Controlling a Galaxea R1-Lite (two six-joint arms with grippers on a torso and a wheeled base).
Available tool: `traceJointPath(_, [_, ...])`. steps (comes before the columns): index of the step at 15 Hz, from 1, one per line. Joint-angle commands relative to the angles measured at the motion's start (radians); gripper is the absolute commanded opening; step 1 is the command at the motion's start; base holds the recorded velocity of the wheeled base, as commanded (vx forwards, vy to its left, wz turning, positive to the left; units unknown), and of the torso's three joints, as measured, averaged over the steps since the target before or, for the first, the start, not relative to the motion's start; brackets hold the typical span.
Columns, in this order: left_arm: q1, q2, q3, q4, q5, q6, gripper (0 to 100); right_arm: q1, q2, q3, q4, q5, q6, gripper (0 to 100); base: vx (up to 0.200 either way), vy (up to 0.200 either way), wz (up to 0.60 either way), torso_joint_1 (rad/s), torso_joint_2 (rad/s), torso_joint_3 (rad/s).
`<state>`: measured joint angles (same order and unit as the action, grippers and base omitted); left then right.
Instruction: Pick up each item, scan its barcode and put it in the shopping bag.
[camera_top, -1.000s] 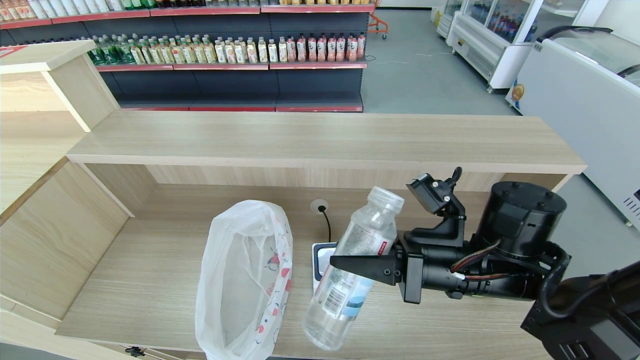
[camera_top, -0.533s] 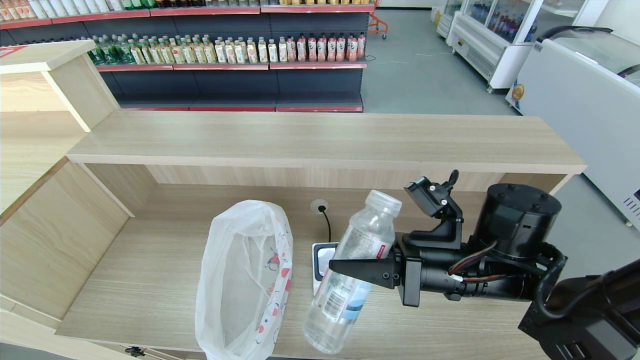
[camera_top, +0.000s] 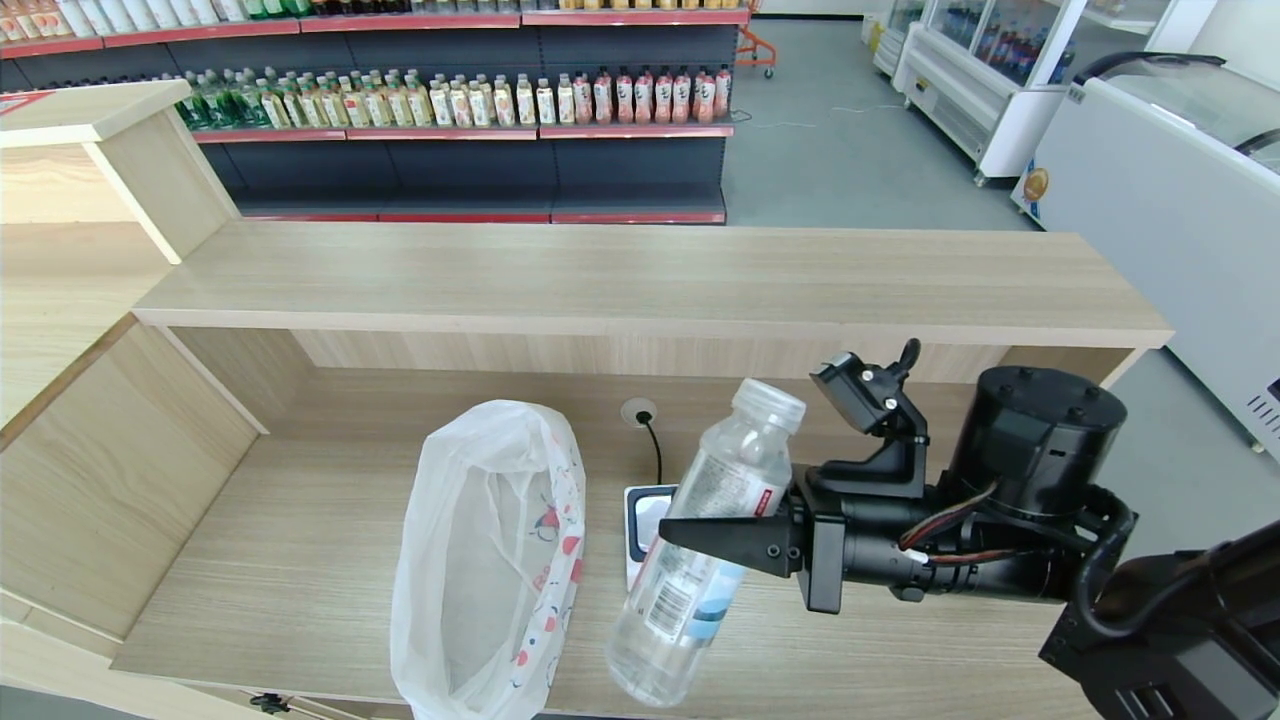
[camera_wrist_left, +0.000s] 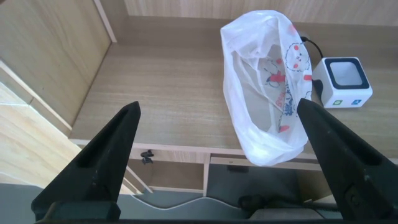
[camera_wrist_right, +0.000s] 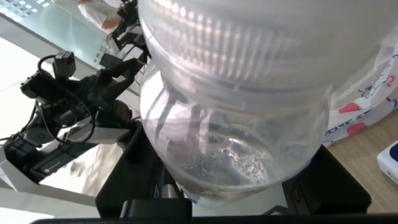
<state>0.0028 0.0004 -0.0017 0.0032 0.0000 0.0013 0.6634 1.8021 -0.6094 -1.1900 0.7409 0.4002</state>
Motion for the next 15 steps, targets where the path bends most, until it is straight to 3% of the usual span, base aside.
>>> traceJointPath(1, [0.000, 0.000, 0.000, 0.000, 0.000, 0.000, 100, -0.001, -0.004, 0.000, 0.000, 0.000, 0.000, 0, 0.000, 0.000, 0.00, 0.000, 0.00, 0.000])
traceJointPath(4, [0.000, 0.000, 0.000, 0.000, 0.000, 0.000, 100, -0.034, -0.032, 0.026, 0.017, -0.003, -0.077, 0, 0.000, 0.000, 0.00, 0.000, 0.00, 0.000])
traceJointPath(7, [0.000, 0.000, 0.000, 0.000, 0.000, 0.000, 100, -0.217, -0.178, 0.091, 0.224, -0.020, -0.442, 0, 0.000, 0.000, 0.00, 0.000, 0.00, 0.000])
traceJointPath(9, [0.000, 0.000, 0.000, 0.000, 0.000, 0.000, 100, -0.326, -0.271, 0.091, 0.371, -0.104, -0.655, 0, 0.000, 0.000, 0.00, 0.000, 0.00, 0.000])
traceJointPath(10, [0.000, 0.000, 0.000, 0.000, 0.000, 0.000, 100, -0.367, -0.317, 0.111, 0.383, -0.207, -0.755, 0, 0.000, 0.000, 0.00, 0.000, 0.00, 0.000])
traceJointPath(12, [0.000, 0.000, 0.000, 0.000, 0.000, 0.000, 100, -0.370, -0.349, 0.128, 0.383, -0.314, -0.873, 0, 0.000, 0.000, 0.00, 0.000, 0.00, 0.000])
traceJointPath(15, [0.000, 0.000, 0.000, 0.000, -0.002, 0.000, 100, -0.403, -0.346, 0.126, 0.383, -0.399, -1.210, 0, 0.000, 0.000, 0.00, 0.000, 0.00, 0.000])
